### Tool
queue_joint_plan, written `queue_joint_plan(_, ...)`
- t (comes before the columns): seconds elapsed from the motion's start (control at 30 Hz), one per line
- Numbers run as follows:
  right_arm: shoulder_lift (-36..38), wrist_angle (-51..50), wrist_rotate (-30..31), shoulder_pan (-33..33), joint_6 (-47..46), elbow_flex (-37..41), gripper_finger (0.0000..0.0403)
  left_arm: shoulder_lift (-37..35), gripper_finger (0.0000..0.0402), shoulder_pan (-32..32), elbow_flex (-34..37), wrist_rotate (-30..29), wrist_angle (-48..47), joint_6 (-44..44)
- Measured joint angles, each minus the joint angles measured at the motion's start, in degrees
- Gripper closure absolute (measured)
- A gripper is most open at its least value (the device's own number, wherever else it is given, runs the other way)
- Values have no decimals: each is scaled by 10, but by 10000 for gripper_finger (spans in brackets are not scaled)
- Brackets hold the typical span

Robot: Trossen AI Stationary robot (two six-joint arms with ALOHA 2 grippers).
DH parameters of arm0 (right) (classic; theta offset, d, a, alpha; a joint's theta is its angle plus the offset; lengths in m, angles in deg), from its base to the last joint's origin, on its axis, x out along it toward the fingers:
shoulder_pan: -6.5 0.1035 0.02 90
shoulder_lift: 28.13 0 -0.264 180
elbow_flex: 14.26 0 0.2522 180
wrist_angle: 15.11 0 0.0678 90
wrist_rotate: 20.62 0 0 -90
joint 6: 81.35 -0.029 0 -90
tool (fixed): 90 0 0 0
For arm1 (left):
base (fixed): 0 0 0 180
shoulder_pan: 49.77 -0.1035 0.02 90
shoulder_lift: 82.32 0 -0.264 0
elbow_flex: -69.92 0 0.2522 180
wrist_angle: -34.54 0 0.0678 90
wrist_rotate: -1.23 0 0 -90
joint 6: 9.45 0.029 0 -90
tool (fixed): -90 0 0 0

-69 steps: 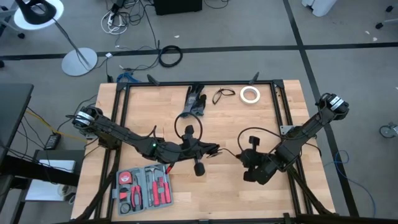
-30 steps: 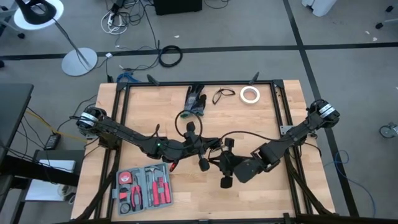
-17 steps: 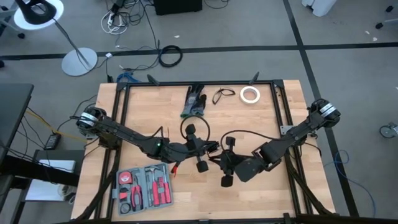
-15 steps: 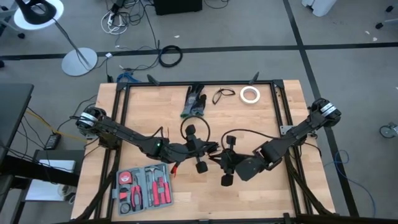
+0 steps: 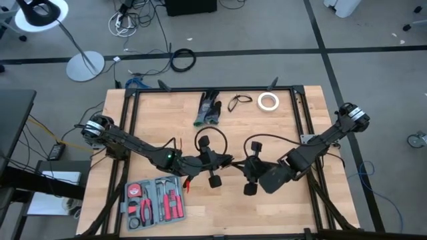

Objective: Coil cords
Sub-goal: Coil the black wire into a spool

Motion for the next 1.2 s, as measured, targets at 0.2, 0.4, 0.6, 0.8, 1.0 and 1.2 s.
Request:
queue_joint_plan(0.2,7,-67,22,9,-40,-1,401,0,402,0,0,29,7,-8)
queue_joint_plan(0.4,7,-101,18,11,-46,-1,401,1,402,0,-5,41,23,-13)
queue_joint_plan(0.6,7,-140,20,11,-56,-3,400,2,402,0,-29,51,21,0)
queue_joint_plan(0.8,7,-165,23,18,-71,-3,400,3,402,1,-40,49,31,16)
queue_joint_plan(1.0,7,-142,22,18,-36,0,383,4,402,0,-40,49,47,14)
queue_joint_plan(1.2,5,-135,8,7,-26,3,339,-3,402,8,-45,55,91,13)
